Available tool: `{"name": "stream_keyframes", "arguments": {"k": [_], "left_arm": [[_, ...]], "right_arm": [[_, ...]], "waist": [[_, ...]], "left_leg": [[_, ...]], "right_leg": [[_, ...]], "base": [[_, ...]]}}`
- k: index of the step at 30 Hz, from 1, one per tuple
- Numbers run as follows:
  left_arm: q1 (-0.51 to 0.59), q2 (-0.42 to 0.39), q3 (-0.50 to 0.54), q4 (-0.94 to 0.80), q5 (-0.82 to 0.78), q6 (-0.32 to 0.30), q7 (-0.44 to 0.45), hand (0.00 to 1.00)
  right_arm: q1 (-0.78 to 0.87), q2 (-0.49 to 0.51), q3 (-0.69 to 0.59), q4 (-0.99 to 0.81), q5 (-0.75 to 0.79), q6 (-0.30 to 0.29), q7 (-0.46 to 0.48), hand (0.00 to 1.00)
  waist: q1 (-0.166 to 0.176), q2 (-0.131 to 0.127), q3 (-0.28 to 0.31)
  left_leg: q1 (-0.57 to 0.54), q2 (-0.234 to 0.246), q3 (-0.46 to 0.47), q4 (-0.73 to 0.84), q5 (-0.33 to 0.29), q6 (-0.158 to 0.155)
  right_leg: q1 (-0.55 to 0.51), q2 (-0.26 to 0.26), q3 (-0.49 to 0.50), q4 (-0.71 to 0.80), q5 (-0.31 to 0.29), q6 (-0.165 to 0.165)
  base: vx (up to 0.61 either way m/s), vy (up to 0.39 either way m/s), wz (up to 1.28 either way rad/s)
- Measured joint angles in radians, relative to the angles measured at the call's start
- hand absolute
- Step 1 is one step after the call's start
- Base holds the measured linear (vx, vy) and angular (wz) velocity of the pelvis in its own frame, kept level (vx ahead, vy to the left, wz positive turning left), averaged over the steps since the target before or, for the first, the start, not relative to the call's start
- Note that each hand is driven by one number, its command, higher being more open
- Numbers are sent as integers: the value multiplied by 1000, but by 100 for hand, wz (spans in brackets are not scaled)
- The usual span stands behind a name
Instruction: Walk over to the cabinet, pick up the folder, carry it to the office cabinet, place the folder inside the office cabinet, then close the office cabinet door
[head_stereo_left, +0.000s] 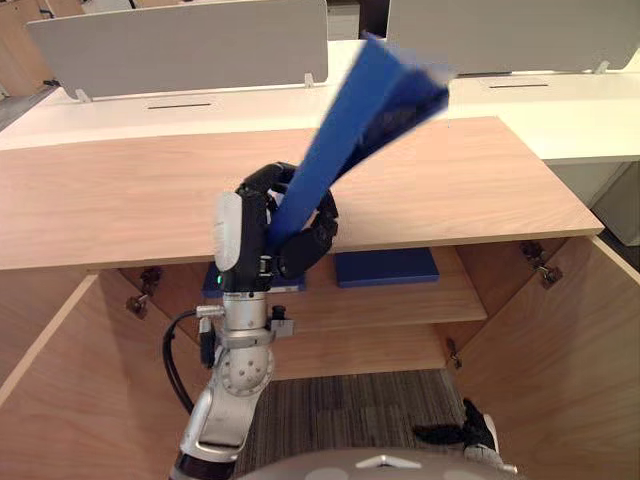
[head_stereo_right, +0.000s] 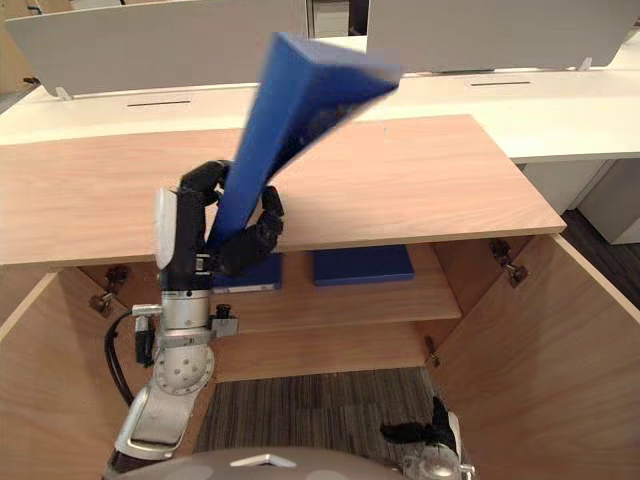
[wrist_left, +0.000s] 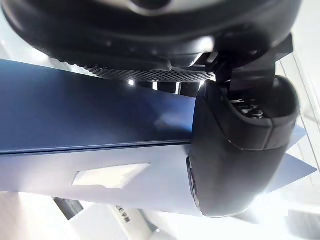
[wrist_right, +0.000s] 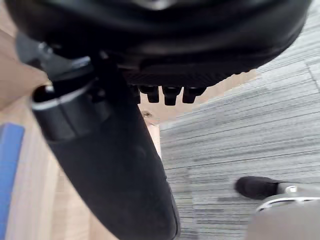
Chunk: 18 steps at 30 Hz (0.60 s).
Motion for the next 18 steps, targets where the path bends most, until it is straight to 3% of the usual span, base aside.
{"name": "stream_keyframes", "arguments": {"k": [6,10,15,18], "left_arm": [[50,-27,-90,-62,-344,-23,-41,0],[73,-33,-106,-70,-608,-22,-114,0],[73,-47,-110,-110,-778,-22,-133,0],[82,-64,-96,-148,-802,-26,-133,0]], "right_arm": [[48,60,37,-247,69,-34,-10,100],[92,93,40,-433,115,-59,-16,100],[135,108,43,-617,145,-68,-24,100],[155,114,45,-744,154,-81,-29,100]], "waist": [[2,-10,7],[2,-10,7],[-1,-10,8],[-1,-9,7]], "left_leg": [[-2,5,24,18,-13,4],[-3,6,44,21,-14,5],[-2,9,52,32,-23,5],[0,9,54,33,-24,5]], "right_leg": [[-17,3,27,16,-1,0],[-33,4,47,25,-1,1],[-32,7,56,26,-1,0],[-33,8,60,26,-1,0]], "base": [[0,5,-13],[-18,4,-13],[-7,-6,-7],[0,-6,-4]]}}
